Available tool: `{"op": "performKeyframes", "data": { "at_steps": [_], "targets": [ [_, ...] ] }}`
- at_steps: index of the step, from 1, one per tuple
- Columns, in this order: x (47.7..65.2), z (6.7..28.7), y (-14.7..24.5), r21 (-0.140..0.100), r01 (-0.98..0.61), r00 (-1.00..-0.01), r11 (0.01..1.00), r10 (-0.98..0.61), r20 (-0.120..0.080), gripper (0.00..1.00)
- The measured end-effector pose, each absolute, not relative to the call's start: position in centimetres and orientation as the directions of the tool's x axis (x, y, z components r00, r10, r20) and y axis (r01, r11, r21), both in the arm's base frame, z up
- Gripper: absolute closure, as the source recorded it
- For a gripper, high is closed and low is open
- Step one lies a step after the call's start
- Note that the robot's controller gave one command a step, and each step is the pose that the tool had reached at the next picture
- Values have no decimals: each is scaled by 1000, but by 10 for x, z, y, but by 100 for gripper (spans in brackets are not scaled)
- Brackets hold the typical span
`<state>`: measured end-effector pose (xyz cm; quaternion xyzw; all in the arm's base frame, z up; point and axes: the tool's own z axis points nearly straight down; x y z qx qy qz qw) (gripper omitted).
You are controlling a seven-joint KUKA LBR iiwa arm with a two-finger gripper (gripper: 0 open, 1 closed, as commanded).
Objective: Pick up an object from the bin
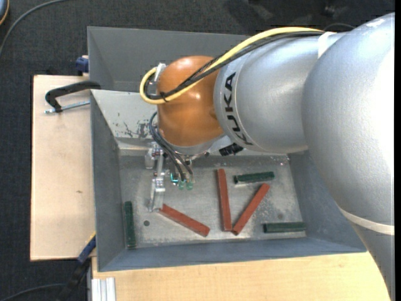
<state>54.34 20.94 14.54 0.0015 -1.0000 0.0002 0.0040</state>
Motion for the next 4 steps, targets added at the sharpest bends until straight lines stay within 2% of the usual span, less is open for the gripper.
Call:
{"op": "performKeyframes", "data": {
  "at_steps": [1, 2, 3, 4],
  "targets": [
    [502, 66, 158, -3, -22, -1000, 1000, -22, 9, 0],
    [495, 102, 172, 5, 182, -983, 983, 182, -5, 0],
    [492, 101, 150, -1, 157, -988, 988, 157, 1, 0],
    [491, 69, 168, 0, 150, -989, 989, 150, 4, 0]
  ]
}}
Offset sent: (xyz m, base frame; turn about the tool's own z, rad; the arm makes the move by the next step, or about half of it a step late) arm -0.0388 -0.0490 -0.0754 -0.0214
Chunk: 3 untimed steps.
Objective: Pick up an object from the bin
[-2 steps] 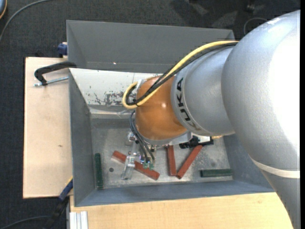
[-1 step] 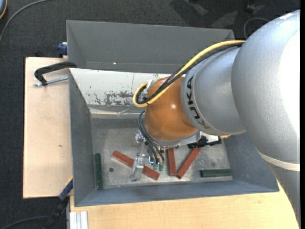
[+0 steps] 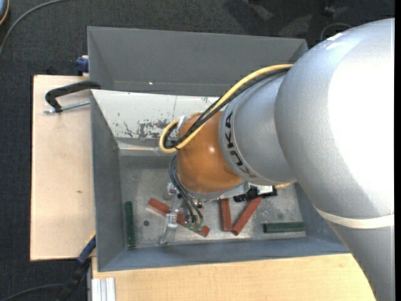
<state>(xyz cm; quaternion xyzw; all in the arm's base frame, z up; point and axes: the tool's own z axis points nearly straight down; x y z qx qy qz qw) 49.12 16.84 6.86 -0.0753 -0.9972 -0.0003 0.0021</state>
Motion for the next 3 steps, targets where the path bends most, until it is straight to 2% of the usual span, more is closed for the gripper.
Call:
{"op": "performKeyframes", "data": {
  "at_steps": [1, 2, 3],
  "targets": [
    [491, 69, 169, 1, 150, -989, 989, 150, 2, 0],
    [491, 69, 169, 1, 150, -989, 989, 150, 1, 100],
    [494, 135, 170, 6, 149, -989, 989, 149, -9, 100]
  ]
}}
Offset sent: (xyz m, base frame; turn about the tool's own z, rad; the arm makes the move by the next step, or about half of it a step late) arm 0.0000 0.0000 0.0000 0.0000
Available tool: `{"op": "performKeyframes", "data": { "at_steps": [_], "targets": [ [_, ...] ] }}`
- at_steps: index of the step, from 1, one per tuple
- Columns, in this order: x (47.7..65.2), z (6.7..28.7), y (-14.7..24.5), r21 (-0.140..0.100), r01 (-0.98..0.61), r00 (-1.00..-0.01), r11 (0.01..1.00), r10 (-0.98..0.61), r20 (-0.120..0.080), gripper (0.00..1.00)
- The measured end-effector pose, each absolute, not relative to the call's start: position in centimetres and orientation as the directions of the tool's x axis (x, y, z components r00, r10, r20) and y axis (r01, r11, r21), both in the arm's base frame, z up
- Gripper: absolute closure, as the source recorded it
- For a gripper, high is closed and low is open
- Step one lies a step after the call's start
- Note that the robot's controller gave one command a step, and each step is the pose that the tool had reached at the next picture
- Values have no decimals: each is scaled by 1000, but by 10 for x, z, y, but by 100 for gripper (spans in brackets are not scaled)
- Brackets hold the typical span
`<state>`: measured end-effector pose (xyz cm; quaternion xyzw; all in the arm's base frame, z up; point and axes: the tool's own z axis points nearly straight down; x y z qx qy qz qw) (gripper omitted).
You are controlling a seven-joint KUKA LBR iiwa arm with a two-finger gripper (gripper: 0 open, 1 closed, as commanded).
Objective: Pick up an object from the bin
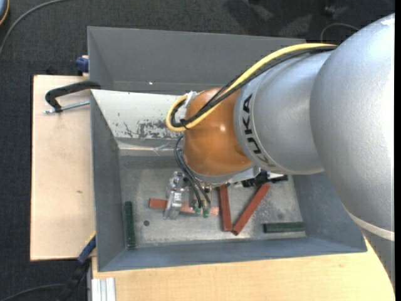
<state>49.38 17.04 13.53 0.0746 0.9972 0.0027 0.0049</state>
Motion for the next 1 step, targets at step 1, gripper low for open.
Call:
{"op": "performKeyframes", "data": {
  "at_steps": [1],
  "targets": [
    [495, 136, 171, 3, 148, -989, 989, 148, -4, 100]
  ]
}}
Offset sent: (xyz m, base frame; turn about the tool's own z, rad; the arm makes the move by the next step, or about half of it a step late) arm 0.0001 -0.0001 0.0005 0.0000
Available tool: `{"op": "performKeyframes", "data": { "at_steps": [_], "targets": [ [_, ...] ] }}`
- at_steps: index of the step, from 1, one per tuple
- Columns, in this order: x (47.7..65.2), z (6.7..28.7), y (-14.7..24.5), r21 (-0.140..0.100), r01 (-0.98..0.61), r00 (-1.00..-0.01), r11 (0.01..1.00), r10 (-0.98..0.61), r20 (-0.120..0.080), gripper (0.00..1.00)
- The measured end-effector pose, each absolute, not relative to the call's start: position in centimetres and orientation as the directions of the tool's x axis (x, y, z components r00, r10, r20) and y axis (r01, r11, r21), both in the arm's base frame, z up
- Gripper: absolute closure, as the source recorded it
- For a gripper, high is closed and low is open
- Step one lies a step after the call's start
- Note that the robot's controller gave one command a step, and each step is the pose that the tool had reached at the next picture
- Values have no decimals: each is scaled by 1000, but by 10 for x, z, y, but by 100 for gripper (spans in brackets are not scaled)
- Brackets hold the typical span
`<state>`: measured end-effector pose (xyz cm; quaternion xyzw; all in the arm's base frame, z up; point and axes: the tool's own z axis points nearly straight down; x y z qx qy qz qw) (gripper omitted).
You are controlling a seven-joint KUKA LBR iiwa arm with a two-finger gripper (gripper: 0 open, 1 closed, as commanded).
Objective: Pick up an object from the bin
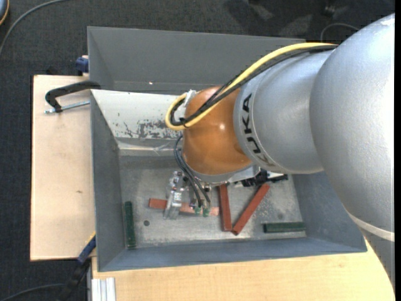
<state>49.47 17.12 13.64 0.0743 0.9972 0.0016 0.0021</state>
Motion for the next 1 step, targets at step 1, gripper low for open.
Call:
{"op": "performKeyframes", "data": {
  "at_steps": [1],
  "targets": [
    [497, 200, 172, 6, 147, -989, 989, 147, -10, 100]
  ]
}}
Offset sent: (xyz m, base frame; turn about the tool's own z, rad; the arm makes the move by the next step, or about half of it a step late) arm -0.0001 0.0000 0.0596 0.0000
